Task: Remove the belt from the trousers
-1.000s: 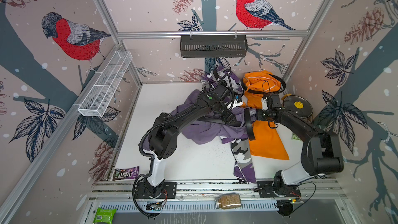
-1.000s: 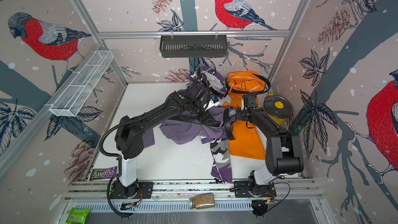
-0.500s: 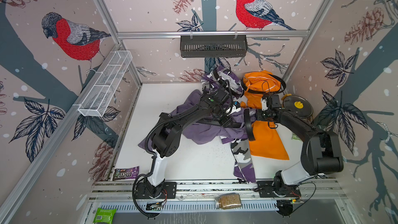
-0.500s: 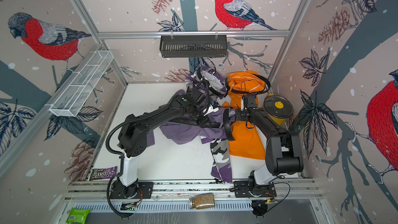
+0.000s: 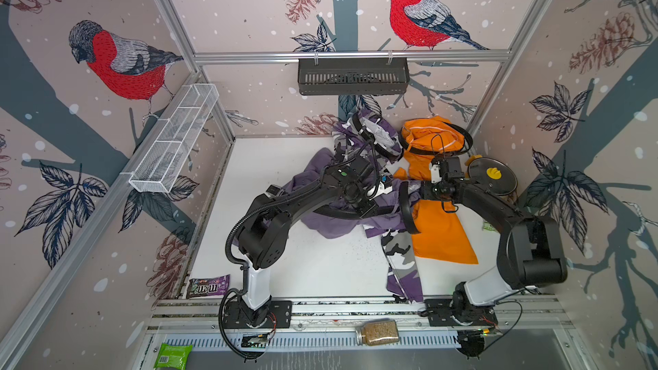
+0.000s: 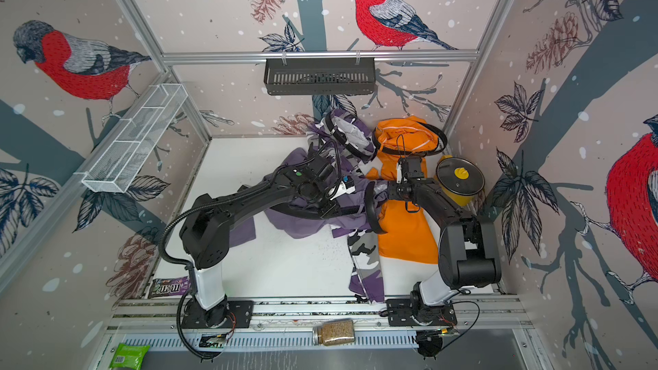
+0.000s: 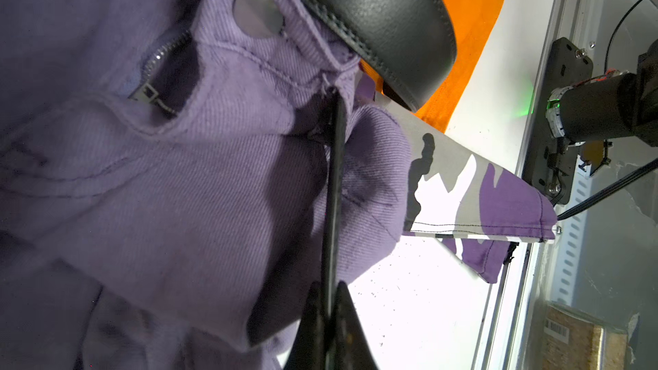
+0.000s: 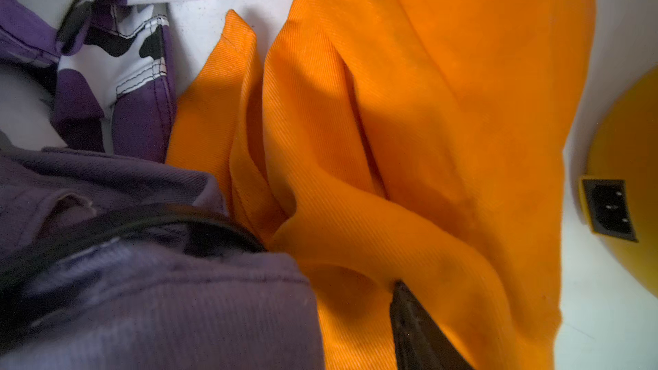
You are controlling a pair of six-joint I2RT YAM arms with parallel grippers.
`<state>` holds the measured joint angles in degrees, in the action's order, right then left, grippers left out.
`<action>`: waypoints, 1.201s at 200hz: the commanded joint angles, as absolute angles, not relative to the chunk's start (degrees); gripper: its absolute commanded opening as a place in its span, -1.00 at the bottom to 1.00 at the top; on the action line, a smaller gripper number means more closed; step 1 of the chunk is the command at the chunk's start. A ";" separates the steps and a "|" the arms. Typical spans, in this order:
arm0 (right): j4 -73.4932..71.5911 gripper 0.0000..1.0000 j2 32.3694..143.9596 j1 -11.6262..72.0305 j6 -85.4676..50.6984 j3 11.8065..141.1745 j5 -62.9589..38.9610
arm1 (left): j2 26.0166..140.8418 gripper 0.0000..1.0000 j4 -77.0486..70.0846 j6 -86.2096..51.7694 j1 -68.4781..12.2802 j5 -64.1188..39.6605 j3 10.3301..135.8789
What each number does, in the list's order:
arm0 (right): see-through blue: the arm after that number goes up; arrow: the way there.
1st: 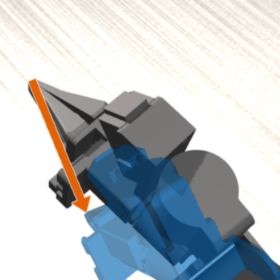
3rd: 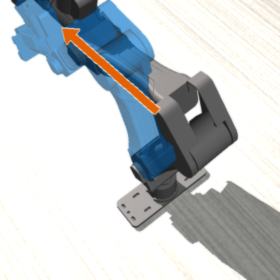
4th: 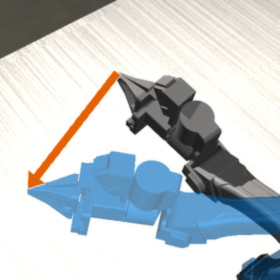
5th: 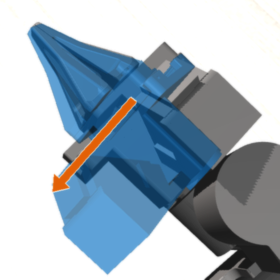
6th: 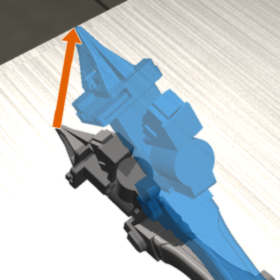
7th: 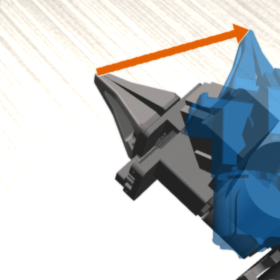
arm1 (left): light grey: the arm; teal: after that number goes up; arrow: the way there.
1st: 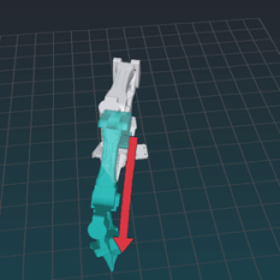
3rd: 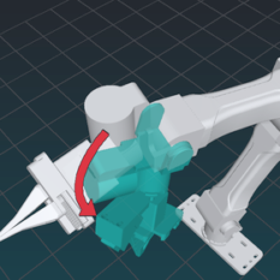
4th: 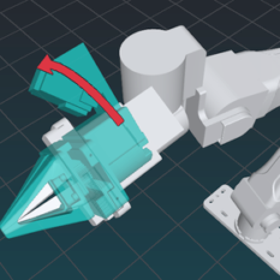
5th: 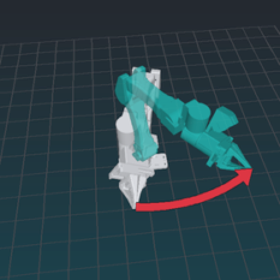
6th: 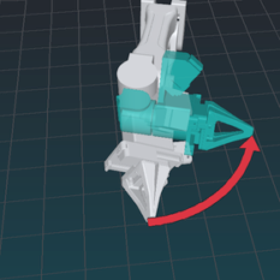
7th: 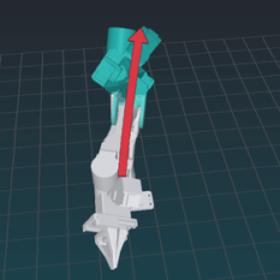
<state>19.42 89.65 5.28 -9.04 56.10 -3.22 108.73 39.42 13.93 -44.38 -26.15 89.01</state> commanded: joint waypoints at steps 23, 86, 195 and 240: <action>18.11 0.26 91.05 6.81 -8.70 58.36 -2.10 | 100.20 -1.00 40.80 14.05 -44.30 -21.55 88.62; 18.81 0.27 96.03 9.23 -8.37 64.78 1.18 | 89.22 -1.00 42.47 13.00 -44.12 -11.72 83.96; 20.48 0.22 98.43 7.52 -7.47 66.62 3.54 | 68.87 -1.00 31.64 11.25 -38.09 2.70 69.40; 20.72 0.22 98.74 6.94 -7.38 66.53 3.47 | 63.45 -1.00 26.95 12.55 -37.00 5.92 66.20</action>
<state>19.79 98.26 7.44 -7.55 66.46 -1.13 65.91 33.34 11.64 -37.39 1.72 67.37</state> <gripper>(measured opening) 0.609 0.076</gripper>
